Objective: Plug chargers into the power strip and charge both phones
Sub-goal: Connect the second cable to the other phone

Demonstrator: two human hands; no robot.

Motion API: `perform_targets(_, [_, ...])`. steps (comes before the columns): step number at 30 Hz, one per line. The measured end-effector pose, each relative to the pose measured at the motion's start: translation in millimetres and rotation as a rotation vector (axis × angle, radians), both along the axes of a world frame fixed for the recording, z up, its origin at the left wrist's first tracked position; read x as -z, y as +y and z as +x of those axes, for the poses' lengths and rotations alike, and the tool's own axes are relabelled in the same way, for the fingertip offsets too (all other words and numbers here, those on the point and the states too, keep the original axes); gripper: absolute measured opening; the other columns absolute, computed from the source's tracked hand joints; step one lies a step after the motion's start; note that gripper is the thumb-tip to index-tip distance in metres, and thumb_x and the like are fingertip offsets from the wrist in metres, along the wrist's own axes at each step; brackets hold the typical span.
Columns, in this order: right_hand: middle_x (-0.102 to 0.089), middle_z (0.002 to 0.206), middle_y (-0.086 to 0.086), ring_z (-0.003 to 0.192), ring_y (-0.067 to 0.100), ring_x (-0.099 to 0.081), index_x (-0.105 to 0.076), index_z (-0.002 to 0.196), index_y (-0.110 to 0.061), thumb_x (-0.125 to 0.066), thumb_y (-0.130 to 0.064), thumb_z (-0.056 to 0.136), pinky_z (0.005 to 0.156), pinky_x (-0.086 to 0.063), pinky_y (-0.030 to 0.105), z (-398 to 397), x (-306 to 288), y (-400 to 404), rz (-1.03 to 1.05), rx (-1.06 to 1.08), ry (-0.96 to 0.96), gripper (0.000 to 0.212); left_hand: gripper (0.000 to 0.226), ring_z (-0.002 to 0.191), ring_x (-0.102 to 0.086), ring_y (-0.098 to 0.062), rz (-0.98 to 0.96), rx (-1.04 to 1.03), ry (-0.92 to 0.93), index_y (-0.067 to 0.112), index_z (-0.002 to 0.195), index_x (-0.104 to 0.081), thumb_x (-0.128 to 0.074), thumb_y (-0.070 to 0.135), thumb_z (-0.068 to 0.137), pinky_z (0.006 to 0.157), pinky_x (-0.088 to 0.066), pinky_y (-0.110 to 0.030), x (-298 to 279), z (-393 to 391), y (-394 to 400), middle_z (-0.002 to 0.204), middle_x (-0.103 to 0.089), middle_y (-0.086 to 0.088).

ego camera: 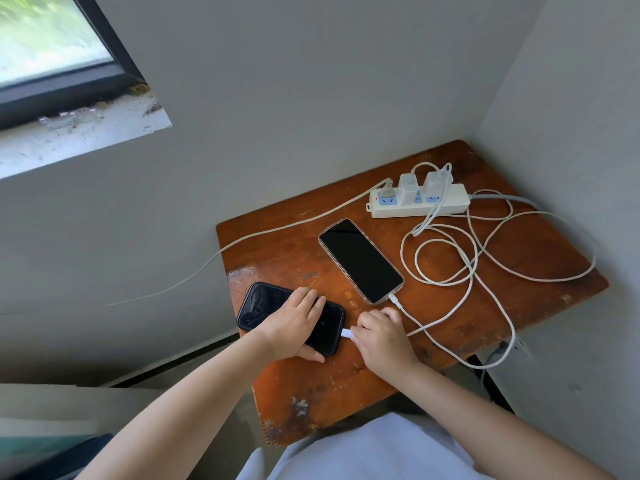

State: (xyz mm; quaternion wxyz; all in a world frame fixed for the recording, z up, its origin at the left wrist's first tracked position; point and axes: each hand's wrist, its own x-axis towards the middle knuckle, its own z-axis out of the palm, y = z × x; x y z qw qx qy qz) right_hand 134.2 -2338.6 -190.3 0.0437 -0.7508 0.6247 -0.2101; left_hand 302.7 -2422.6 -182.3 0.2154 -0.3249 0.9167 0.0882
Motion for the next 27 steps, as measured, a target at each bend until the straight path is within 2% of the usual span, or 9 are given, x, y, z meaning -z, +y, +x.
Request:
perform_targets(8, [-0.061,0.047,0.005,0.045,0.015,-0.059,-0.070,0.051,-0.008,-0.090,-0.006,0.052,0.051,-0.054,0.026,8,1,3,0.049,0.028,-0.025,0.020,0.100,0.137,-0.007,-0.035,-0.043,0.059,-0.047,0.000,0.140,-0.002,-0.042,0.068,0.077,0.114,-0.003,-0.040,-5,-2,-2,0.150,-0.014,-0.020])
perform_targets(18, [-0.059,0.047,0.005,0.046,0.017,-0.058,-0.069,0.051,-0.008,-0.088,-0.006,0.054,0.057,-0.054,0.025,1,3,5,0.026,-0.120,-0.025,0.020,0.099,0.137,-0.006,-0.035,-0.031,0.130,-0.069,0.000,0.140,-0.002,-0.042,0.066,0.079,0.113,-0.003,-0.039,-7,2,0,0.149,-0.013,-0.022])
perform_targets(27, [-0.060,0.046,0.005,0.044,0.017,-0.059,-0.073,0.055,-0.008,-0.091,-0.005,0.049,0.053,-0.054,0.028,11,6,9,0.047,0.023,-0.087,0.019,0.100,0.138,-0.005,-0.035,-0.008,0.069,-0.025,0.002,0.141,-0.001,-0.044,0.066,0.077,0.113,-0.002,-0.040,0,3,0,0.150,-0.012,-0.021])
